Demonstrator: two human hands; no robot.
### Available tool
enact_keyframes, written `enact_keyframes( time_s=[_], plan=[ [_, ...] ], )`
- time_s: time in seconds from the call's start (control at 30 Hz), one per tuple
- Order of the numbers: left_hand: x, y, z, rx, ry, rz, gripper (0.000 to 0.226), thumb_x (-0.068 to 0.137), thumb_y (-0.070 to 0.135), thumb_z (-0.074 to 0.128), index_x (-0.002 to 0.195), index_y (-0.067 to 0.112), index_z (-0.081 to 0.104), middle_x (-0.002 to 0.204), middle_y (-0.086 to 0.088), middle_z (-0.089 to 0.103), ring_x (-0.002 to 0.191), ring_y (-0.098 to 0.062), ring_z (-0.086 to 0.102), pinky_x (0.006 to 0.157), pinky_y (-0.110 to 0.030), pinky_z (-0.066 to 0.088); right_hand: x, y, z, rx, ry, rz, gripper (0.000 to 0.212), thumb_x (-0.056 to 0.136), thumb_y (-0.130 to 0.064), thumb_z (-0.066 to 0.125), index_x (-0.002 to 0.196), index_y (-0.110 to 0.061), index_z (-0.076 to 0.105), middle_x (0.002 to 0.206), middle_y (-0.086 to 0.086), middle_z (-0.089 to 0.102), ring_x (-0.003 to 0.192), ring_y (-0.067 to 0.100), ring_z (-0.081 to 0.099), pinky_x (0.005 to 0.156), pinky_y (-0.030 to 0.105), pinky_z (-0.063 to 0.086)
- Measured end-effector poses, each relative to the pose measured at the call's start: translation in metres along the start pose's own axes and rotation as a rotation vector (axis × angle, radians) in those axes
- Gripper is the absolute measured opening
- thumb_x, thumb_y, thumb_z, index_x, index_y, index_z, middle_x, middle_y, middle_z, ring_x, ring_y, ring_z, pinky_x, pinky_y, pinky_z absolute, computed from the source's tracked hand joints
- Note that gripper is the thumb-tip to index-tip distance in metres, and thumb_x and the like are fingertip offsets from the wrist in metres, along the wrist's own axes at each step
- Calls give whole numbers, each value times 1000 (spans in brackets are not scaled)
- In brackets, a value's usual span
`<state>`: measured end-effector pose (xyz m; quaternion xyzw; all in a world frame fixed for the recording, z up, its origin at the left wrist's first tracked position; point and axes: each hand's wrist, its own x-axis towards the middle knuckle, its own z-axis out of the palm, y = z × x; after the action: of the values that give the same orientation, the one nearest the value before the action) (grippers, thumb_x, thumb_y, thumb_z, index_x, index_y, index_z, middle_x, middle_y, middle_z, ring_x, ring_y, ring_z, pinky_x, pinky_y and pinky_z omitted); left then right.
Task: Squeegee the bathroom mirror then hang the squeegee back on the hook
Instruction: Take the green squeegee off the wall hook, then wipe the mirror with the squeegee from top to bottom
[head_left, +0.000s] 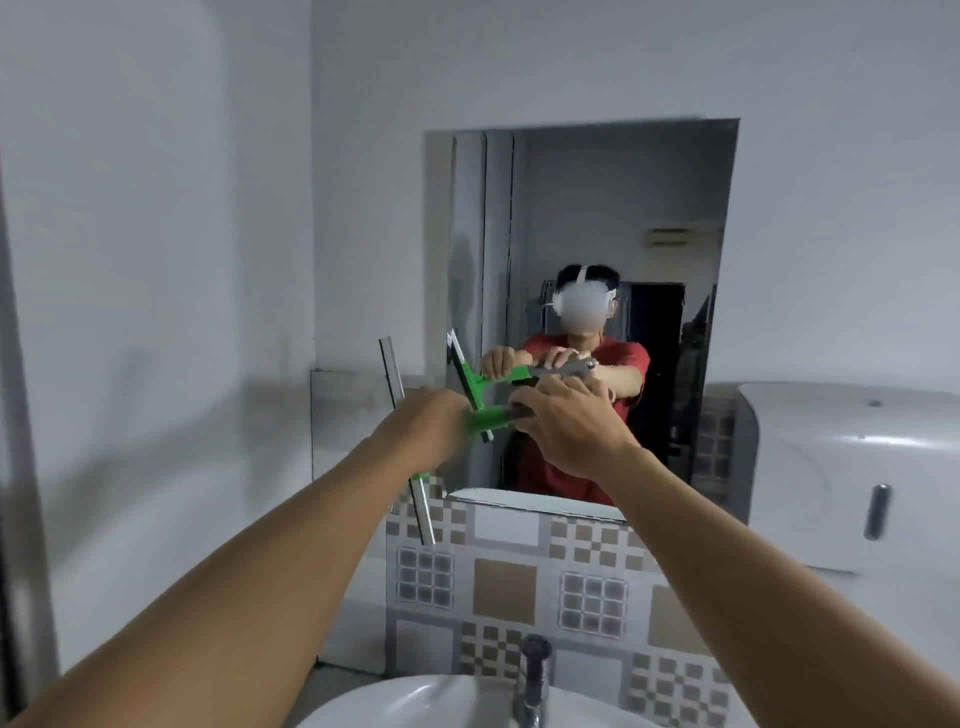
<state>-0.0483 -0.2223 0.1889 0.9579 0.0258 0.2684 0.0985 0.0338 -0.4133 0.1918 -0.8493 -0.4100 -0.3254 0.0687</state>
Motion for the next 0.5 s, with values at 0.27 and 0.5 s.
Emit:
enact_keyframes(
  time_s=[0.27, 0.5],
  plan=[
    [58, -2, -2, 99, 452, 237, 32, 92, 2, 63, 123, 8, 68, 121, -10, 71, 111, -30, 64, 92, -45, 56, 36, 27, -18, 50, 125, 86, 36, 102, -22, 51, 138, -26, 54, 123, 5, 59, 116, 31, 53, 92, 57, 46],
    [58, -29, 79, 74, 624, 439, 18, 93, 19, 53, 110, 15, 50, 105, -8, 60, 94, -22, 56, 83, -41, 54, 87, 49, -40, 7, 210, 114, 50, 104, -18, 46, 148, -40, 42, 118, 0, 58, 112, 26, 52, 90, 53, 47]
  ],
)
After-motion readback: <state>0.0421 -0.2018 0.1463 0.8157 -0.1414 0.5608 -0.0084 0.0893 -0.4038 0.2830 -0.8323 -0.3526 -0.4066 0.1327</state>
